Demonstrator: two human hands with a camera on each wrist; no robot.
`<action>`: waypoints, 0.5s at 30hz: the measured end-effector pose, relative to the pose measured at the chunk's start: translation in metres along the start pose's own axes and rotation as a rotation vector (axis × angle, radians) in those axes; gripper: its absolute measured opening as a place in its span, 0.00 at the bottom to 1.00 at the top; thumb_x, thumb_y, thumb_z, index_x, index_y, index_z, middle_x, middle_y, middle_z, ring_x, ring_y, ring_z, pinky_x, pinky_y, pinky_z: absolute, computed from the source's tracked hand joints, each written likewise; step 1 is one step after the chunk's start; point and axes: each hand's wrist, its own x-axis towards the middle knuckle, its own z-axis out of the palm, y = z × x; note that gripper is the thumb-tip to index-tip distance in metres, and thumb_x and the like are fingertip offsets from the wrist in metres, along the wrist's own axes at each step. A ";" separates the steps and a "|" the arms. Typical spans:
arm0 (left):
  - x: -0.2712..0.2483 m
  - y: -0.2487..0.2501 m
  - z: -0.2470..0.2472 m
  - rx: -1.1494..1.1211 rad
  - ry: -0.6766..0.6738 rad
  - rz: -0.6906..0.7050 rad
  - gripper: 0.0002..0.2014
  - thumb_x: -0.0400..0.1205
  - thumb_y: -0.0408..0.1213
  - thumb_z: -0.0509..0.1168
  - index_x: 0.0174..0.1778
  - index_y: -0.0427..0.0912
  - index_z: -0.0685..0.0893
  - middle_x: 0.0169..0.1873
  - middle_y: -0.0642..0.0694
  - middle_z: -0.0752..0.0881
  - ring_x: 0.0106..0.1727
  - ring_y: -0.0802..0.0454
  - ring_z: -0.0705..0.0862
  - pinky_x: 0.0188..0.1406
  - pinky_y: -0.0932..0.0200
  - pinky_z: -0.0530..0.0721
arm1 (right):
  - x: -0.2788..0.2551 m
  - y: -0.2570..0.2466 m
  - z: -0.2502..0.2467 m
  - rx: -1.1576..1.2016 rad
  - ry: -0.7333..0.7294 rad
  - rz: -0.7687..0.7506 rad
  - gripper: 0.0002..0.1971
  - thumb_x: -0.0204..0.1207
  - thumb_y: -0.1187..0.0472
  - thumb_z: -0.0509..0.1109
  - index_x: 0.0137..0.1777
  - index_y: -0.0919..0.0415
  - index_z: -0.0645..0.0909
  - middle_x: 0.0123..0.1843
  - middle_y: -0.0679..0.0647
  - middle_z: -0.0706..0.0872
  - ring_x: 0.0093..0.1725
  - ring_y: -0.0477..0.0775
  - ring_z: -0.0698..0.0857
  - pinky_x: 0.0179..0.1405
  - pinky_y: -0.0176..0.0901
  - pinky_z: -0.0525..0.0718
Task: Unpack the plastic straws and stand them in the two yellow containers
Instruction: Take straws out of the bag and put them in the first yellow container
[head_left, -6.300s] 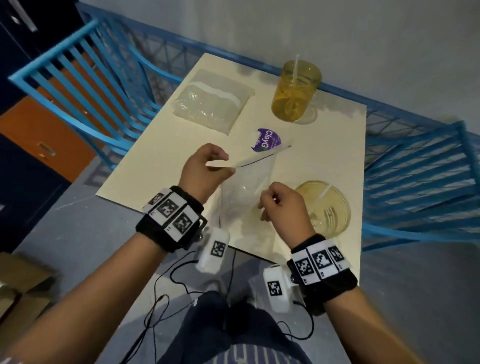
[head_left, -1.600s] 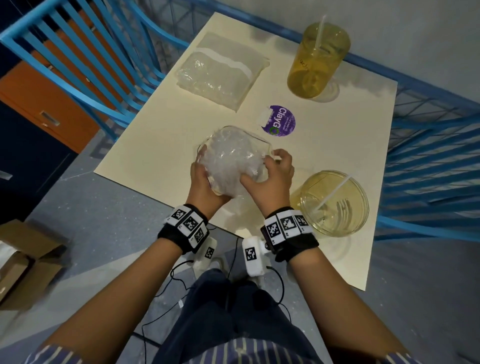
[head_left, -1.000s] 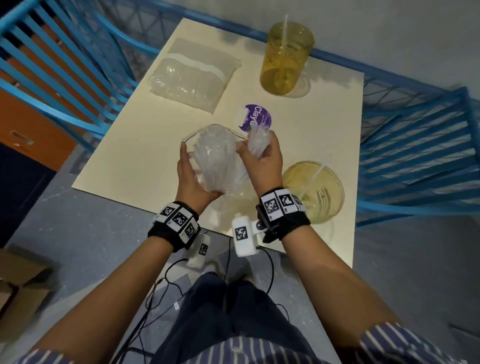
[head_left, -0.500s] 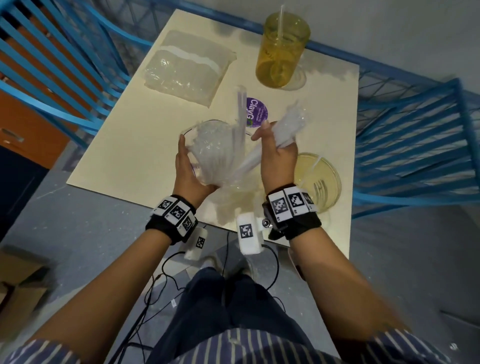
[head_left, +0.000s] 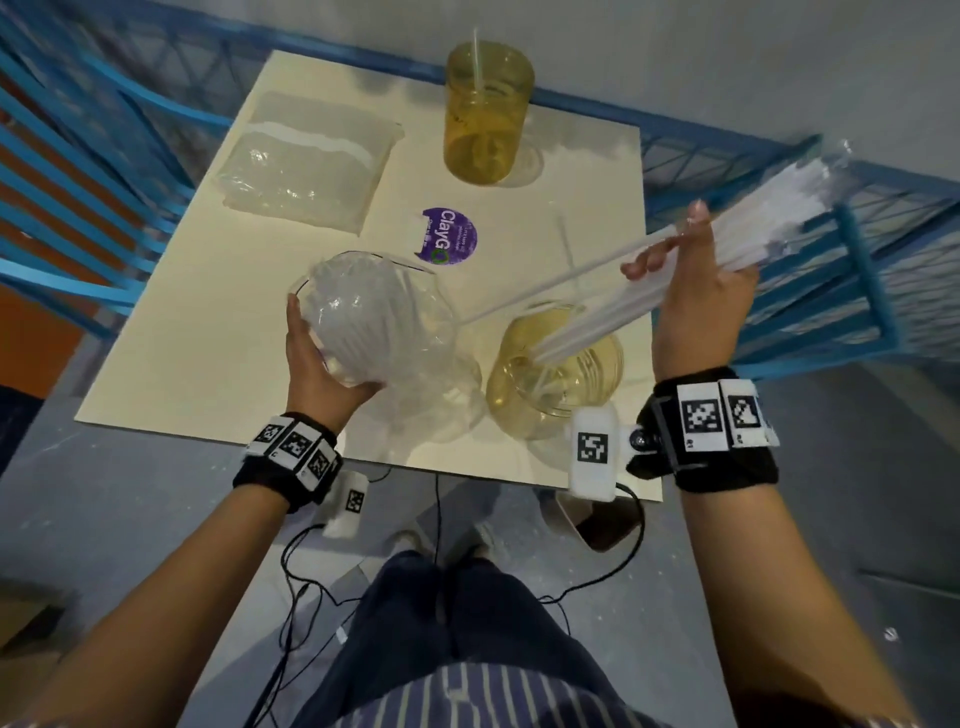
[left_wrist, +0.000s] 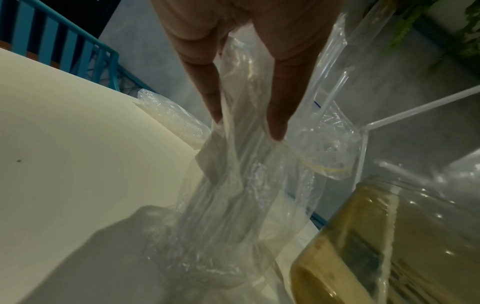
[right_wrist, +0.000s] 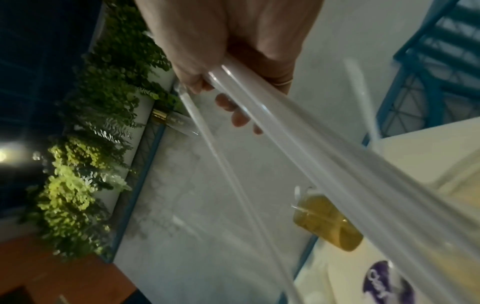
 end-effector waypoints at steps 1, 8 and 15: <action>0.000 0.000 0.000 0.001 -0.002 0.001 0.68 0.52 0.28 0.85 0.81 0.44 0.45 0.77 0.41 0.60 0.78 0.51 0.64 0.75 0.57 0.68 | 0.000 0.006 -0.006 -0.038 -0.007 -0.001 0.10 0.79 0.62 0.65 0.35 0.55 0.74 0.19 0.46 0.77 0.22 0.47 0.76 0.32 0.50 0.78; 0.002 -0.003 -0.001 0.005 0.014 -0.010 0.68 0.52 0.30 0.85 0.81 0.47 0.47 0.78 0.43 0.61 0.78 0.51 0.65 0.71 0.59 0.72 | -0.004 0.085 -0.025 -0.691 -0.234 0.381 0.08 0.74 0.66 0.71 0.49 0.56 0.76 0.42 0.46 0.81 0.35 0.36 0.81 0.51 0.39 0.81; 0.007 0.003 0.000 0.050 0.027 -0.015 0.67 0.54 0.27 0.84 0.81 0.46 0.46 0.78 0.43 0.60 0.78 0.51 0.64 0.69 0.59 0.72 | 0.003 0.081 -0.034 -0.828 -0.360 0.371 0.44 0.64 0.71 0.79 0.78 0.64 0.58 0.71 0.59 0.74 0.68 0.55 0.76 0.63 0.33 0.74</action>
